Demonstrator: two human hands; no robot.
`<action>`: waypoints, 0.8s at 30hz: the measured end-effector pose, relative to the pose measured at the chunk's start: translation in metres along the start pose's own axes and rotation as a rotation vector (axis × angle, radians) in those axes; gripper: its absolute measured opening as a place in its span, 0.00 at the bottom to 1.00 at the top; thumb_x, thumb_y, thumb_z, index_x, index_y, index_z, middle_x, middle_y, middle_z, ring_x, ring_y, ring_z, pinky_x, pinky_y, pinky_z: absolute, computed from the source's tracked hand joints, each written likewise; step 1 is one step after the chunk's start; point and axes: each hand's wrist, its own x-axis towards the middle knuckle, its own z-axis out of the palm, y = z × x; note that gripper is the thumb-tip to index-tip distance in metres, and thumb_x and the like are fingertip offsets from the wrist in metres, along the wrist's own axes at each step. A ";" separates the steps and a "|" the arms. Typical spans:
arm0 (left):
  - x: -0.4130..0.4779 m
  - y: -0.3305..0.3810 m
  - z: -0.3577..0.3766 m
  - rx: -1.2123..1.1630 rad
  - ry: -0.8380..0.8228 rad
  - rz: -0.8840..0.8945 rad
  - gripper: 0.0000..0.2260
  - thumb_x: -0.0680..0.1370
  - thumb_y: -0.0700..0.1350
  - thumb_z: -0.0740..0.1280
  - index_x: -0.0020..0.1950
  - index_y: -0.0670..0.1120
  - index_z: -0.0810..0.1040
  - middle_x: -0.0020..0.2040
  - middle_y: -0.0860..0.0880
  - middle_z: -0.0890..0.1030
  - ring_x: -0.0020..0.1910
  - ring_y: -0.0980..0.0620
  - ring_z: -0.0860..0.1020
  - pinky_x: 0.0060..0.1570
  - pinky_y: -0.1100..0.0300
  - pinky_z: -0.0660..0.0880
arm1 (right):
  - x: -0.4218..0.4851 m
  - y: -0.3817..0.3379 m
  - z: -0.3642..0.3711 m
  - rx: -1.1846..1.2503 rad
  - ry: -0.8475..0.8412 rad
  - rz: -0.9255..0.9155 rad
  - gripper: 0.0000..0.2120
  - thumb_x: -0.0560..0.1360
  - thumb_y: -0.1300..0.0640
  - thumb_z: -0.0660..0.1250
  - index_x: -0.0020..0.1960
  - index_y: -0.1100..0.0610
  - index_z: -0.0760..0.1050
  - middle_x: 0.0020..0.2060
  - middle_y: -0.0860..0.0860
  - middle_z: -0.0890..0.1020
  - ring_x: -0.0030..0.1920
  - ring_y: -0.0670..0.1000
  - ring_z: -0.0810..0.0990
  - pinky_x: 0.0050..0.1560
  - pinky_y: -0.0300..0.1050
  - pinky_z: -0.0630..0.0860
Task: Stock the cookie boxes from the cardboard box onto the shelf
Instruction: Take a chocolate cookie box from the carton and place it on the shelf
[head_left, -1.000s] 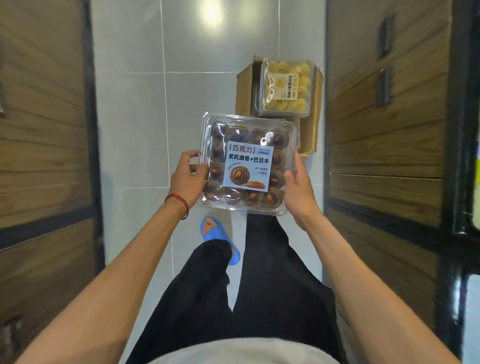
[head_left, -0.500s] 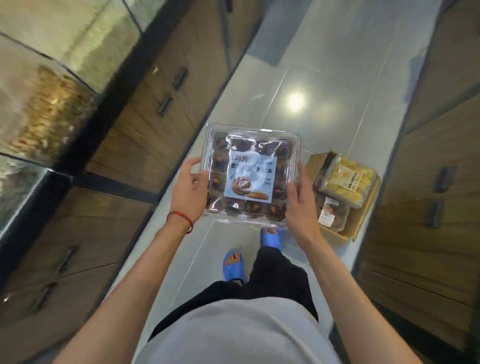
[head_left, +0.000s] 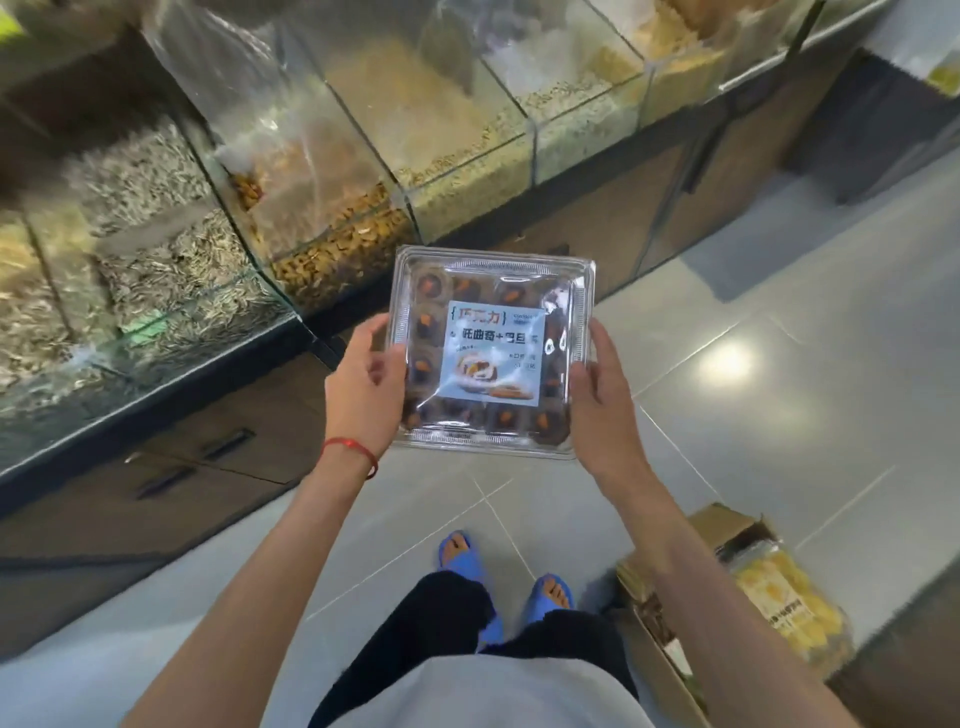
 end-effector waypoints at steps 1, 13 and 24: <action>0.007 0.001 -0.005 -0.003 0.035 0.002 0.14 0.81 0.49 0.62 0.67 0.58 0.73 0.42 0.52 0.84 0.41 0.58 0.81 0.36 0.76 0.71 | 0.011 -0.006 0.007 -0.007 -0.016 -0.011 0.22 0.87 0.59 0.51 0.77 0.42 0.61 0.61 0.50 0.82 0.60 0.46 0.82 0.64 0.47 0.78; 0.148 -0.001 -0.068 -0.065 0.253 0.060 0.14 0.83 0.47 0.62 0.69 0.50 0.72 0.37 0.48 0.80 0.31 0.61 0.75 0.30 0.76 0.67 | 0.155 -0.092 0.127 -0.089 -0.152 -0.190 0.23 0.87 0.60 0.52 0.82 0.50 0.57 0.69 0.31 0.69 0.66 0.28 0.69 0.73 0.38 0.67; 0.282 0.006 -0.103 -0.038 0.382 0.018 0.14 0.83 0.48 0.61 0.69 0.54 0.69 0.40 0.52 0.80 0.37 0.58 0.80 0.39 0.59 0.80 | 0.267 -0.167 0.213 -0.134 -0.244 -0.227 0.24 0.87 0.58 0.52 0.81 0.47 0.57 0.70 0.52 0.70 0.57 0.36 0.77 0.61 0.39 0.74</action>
